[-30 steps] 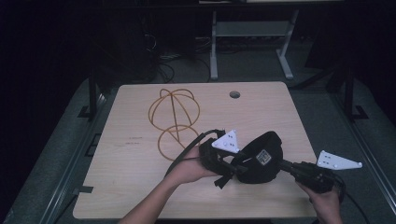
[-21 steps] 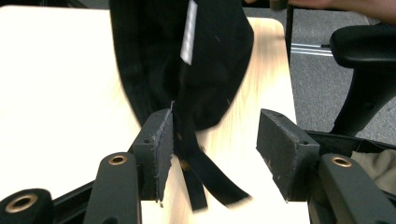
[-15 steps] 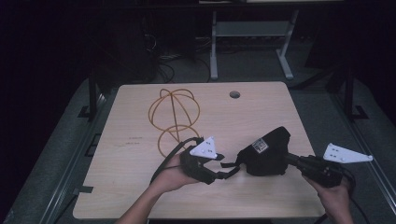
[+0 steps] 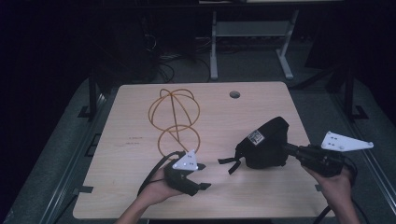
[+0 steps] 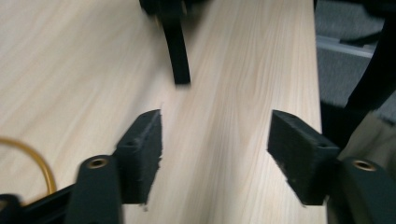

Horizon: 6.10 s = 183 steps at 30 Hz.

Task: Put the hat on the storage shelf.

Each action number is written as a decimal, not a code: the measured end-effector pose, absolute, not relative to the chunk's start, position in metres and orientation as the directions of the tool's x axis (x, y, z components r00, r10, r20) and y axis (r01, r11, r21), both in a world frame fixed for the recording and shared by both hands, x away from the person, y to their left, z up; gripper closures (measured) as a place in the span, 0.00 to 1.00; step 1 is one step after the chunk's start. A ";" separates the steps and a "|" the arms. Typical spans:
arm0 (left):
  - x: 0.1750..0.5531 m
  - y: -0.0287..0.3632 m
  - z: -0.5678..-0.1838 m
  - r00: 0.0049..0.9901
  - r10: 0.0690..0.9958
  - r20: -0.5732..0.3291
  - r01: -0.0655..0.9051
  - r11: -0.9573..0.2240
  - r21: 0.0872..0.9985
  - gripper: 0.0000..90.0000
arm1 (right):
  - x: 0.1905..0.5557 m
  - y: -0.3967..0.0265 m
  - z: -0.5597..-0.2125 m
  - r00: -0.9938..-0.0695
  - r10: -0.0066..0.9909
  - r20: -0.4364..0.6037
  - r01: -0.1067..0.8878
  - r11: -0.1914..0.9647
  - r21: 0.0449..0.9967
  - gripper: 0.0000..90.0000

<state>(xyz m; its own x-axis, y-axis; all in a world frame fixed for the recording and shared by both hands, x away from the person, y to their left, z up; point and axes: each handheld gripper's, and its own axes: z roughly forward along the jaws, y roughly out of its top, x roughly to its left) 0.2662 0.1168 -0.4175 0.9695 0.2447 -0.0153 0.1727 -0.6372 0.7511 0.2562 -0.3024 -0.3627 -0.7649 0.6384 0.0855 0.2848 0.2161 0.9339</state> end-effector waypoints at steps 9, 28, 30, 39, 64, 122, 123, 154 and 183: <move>0.267 0.131 -0.428 0.957 0.289 -0.021 0.203 -0.617 0.760 0.32 | 0.268 -0.292 -0.345 -0.778 0.624 0.071 0.284 0.248 0.926 0.97; 0.271 0.138 -0.431 0.940 0.340 -0.029 0.236 -0.588 0.773 0.27 | 0.290 -0.276 -0.321 -0.799 0.598 0.062 0.267 0.261 0.928 0.97; 0.271 0.138 -0.431 0.940 0.341 -0.022 0.234 -0.595 0.769 0.27 | 0.293 -0.274 -0.316 -0.800 0.596 0.065 0.268 0.259 0.928 0.97; 0.271 0.138 -0.434 0.938 0.346 -0.009 0.229 -0.601 0.766 0.27 | 0.297 -0.263 -0.295 -0.816 0.577 0.043 0.236 0.264 0.935 0.97; 0.268 0.137 -0.435 0.931 0.366 0.003 0.230 -0.590 0.774 0.27 | 0.325 -0.194 -0.236 -0.896 0.443 -0.018 0.160 0.360 0.919 0.97; 0.267 0.134 -0.437 0.943 0.328 0.061 0.158 -0.601 0.784 0.27 | 0.431 0.001 -0.210 -0.884 0.463 0.064 0.302 0.462 0.834 0.95; 0.267 0.134 -0.437 0.943 0.328 0.061 0.158 -0.601 0.784 0.27 | 0.431 0.006 -0.212 -0.883 0.465 0.063 0.306 0.469 0.829 0.94; 0.268 0.133 -0.437 0.937 0.345 0.060 0.167 -0.591 0.790 0.26 | 0.435 -0.053 -0.231 -0.846 0.505 0.170 0.401 0.394 0.827 0.36; 0.271 0.145 -0.436 0.926 0.374 0.042 0.190 -0.560 0.806 0.26 | 0.430 -0.119 -0.256 -0.809 0.552 0.200 0.460 0.385 0.800 0.28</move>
